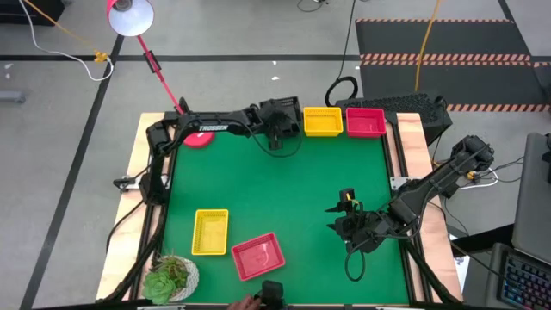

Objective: Stack baskets by color
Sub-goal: Stack the bottom black bin on the top black bins, then stack the bottom red bin on the top red bins

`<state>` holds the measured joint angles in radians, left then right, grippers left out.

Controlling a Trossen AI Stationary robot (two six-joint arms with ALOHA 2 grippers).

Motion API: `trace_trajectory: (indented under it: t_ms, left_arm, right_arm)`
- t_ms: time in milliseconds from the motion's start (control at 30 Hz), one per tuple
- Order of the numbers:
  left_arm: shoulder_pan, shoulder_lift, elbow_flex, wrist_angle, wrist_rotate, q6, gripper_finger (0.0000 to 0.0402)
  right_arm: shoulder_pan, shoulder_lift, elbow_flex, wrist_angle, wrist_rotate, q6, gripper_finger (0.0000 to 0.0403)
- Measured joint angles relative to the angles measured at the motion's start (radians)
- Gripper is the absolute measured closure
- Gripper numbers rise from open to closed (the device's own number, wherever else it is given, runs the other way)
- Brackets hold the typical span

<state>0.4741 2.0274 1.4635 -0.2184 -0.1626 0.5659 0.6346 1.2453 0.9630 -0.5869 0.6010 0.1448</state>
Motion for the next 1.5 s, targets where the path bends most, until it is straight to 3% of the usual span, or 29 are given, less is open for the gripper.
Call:
trace_trajectory:
  t_ms: [233,600,833,1067,1300,1500]
  left_arm:
    - [-0.006,0.0,0.0,-0.003,-0.024,-0.006,0.0347]
    - [-0.035,-0.015,0.0,-0.044,-0.029,0.07,0.0392]
    - [-0.036,-0.02,0.0,-0.046,-0.028,0.072,0.0353]
    - [-0.037,-0.02,0.0,-0.046,-0.028,0.041,0.0347]
    - [-0.045,-0.041,0.0,-0.074,-0.032,-0.066,0.0337]
    - [-0.062,-0.154,0.0,-0.195,-0.025,-0.251,0.0328]
  right_arm:
    - [0.0,0.0,0.0,0.0,0.0,0.0,0.02]
    - [0.0,0.0,0.0,0.0,0.0,-0.008,0.02]
    - [0.0,0.0,0.0,0.0,0.0,-0.003,0.02]
    - [0.0,0.0,0.0,0.0,0.0,-0.003,0.02]
    - [0.0,0.0,0.0,0.0,0.0,-0.003,0.02]
    - [0.0,0.0,0.0,0.009,0.0,0.016,0.02]
